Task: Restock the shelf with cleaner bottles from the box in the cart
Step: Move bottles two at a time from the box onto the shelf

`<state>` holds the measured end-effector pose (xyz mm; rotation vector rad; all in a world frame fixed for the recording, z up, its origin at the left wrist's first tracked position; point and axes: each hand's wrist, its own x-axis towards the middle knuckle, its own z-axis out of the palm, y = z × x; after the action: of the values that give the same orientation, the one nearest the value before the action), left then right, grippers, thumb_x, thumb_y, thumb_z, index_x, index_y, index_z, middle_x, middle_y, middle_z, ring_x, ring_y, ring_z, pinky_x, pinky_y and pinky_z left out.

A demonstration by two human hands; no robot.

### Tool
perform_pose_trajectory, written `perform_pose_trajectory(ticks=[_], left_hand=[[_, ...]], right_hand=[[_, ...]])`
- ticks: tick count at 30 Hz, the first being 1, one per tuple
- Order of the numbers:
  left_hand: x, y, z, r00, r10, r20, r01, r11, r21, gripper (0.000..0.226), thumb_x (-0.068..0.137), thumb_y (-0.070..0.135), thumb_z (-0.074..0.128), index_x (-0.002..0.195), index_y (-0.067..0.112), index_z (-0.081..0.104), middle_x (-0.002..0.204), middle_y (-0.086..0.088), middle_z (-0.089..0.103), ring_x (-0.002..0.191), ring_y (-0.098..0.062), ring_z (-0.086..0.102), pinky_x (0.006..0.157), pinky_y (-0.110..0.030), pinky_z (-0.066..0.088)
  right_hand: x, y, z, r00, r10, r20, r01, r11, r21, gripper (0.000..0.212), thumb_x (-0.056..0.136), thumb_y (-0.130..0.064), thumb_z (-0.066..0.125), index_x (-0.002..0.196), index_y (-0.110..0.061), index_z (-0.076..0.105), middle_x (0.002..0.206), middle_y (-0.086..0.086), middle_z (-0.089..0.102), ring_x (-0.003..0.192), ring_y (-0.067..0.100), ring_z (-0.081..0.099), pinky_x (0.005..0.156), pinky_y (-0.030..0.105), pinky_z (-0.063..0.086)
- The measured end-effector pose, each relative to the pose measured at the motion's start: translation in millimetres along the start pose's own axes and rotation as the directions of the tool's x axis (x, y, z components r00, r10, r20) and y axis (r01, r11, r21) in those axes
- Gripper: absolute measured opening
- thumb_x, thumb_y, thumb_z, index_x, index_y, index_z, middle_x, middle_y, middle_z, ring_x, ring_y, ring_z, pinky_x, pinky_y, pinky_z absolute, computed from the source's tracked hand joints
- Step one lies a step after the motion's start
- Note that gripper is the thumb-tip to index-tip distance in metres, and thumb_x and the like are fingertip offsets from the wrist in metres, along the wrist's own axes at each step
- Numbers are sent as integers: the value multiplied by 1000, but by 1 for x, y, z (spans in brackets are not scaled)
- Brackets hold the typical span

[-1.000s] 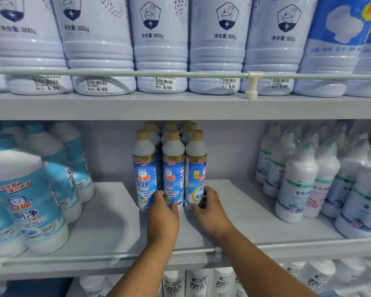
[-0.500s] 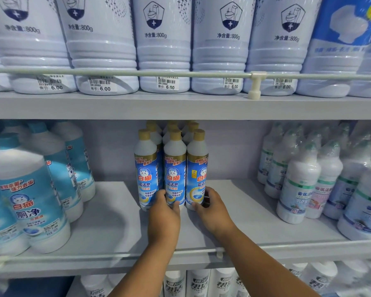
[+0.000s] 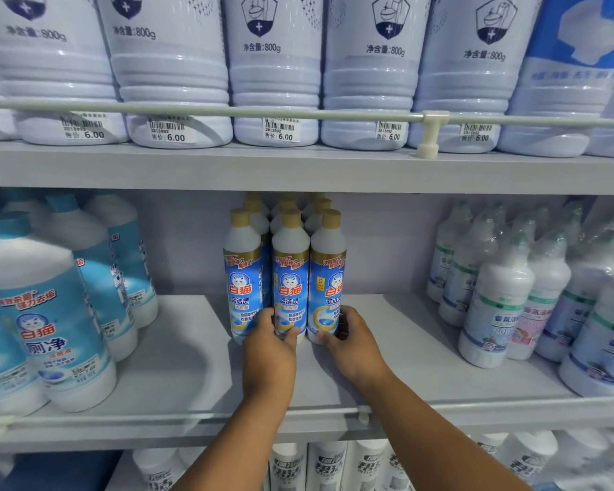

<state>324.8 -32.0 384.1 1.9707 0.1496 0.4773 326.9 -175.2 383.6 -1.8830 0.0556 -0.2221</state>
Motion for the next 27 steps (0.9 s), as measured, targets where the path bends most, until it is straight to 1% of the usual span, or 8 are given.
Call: perform_pose_trajectory(ticks=[5,9,10,12,14,17,20,27], left_hand=[[9,5,-34,992,-111,63,109,994,33,21,85,39,73,80,25,59,85,3,72,74,-20,70,66,-40,61],[25,1,-82,976,71,-205,-61,997,54,28,83,30,77,92,14,56,84,1,62,72,-18,59,67,-34,51],[33,-6,-86,980,60,-190,-50,997,57,39,80,30,80,105,12,56,98,1,61,83,-19,60,75,-36,53],[44,-14,-89,997,-58,56,55,997,54,70,76,37,83,133,18,48,123,10,53,108,-15,60,92,-40,54],[51,-25,-83,964,-117,241,112,993,34,72,68,47,83,130,33,50,125,18,61,108,-9,65,93,-41,56],[50,-25,-77,966,-65,249,47,996,77,45,78,34,81,114,31,56,107,15,70,93,-4,69,72,-19,54],[47,-28,-72,957,-27,288,14,999,48,42,83,25,78,119,29,56,107,16,69,89,4,67,61,-4,45],[44,-33,-69,956,13,292,-33,997,63,46,83,26,79,122,30,56,112,18,71,96,1,69,82,-23,57]], right_hand=[[-3,-4,0,1000,-1,6,1,1000,14,41,90,-24,73,126,-25,54,121,-10,65,103,0,63,77,10,50],[-7,-8,0,1000,18,23,-19,999,40,43,91,-20,72,130,-22,52,122,-9,65,104,1,63,78,11,49],[-7,-10,-1,999,21,25,-22,999,36,44,91,-21,72,131,-22,52,123,-9,65,105,2,63,79,12,48],[-8,-12,-1,999,25,29,-25,999,25,46,91,-23,72,132,-22,51,123,-9,65,105,1,63,79,11,48],[-8,-14,-2,999,28,33,-29,999,14,45,91,-23,71,131,-22,51,122,-10,65,102,-2,62,76,9,48],[-10,-14,-3,999,30,35,-30,1000,6,40,93,-22,70,128,-25,51,119,-12,64,100,-5,61,72,7,47],[-10,-14,-2,999,33,42,-33,999,-8,38,94,-20,68,127,-25,50,118,-12,64,101,-4,61,74,7,47],[-7,-13,-1,999,36,21,-35,997,-67,42,93,-18,70,130,-23,52,123,-9,65,109,7,62,85,14,47]])
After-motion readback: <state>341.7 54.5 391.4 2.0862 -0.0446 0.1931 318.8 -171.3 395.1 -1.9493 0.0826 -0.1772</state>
